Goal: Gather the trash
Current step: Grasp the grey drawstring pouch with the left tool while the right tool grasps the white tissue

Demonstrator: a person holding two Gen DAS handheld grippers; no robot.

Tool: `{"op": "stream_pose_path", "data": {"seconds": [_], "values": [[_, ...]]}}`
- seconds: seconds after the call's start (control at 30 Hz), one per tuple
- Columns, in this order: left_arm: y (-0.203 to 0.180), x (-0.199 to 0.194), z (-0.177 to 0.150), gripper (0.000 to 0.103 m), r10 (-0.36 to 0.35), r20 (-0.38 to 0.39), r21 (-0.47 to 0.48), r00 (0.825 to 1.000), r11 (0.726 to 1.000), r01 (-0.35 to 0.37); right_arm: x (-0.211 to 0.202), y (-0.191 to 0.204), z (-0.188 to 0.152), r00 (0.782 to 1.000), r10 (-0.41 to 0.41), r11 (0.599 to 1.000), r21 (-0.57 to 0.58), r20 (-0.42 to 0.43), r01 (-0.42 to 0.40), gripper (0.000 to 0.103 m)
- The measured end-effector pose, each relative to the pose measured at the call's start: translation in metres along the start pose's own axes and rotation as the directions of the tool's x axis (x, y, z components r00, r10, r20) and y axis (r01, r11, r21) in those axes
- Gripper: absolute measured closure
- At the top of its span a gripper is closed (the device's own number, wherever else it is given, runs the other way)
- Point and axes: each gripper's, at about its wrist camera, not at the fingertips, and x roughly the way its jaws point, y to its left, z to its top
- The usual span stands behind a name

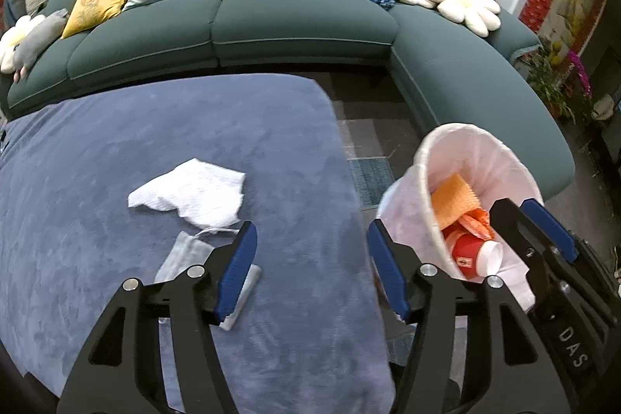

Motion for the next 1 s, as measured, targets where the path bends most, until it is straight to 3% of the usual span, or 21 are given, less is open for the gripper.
{"op": "stream_pose_path", "data": {"seconds": [0.2,0.27,0.67,1.0], "values": [[0.03,0.008,-0.009,0.038,0.034,-0.019,-0.041,0.999,0.999,-0.035,0.012,0.028,-0.001,0.999,0.029,0.999,-0.041,-0.024,-0.03,0.06],[0.042,0.012,-0.013,0.03,0.049,-0.032,-0.062,0.998,0.997,-0.051,0.018,0.038,-0.003,0.999,0.038,0.998,-0.057,-0.035,-0.04,0.059],[0.108,0.045,-0.045,0.03,0.095,-0.133,-0.153,0.987,0.981,-0.116,0.066,0.091,-0.018,0.988,0.087,0.987,-0.125,-0.129,-0.103,0.059],[0.139,0.08,-0.052,0.031,0.081,-0.192,-0.196,0.978,0.973,-0.119,0.113,0.122,-0.028,0.973,0.108,0.977,-0.157,-0.206,-0.142,0.059]]}}
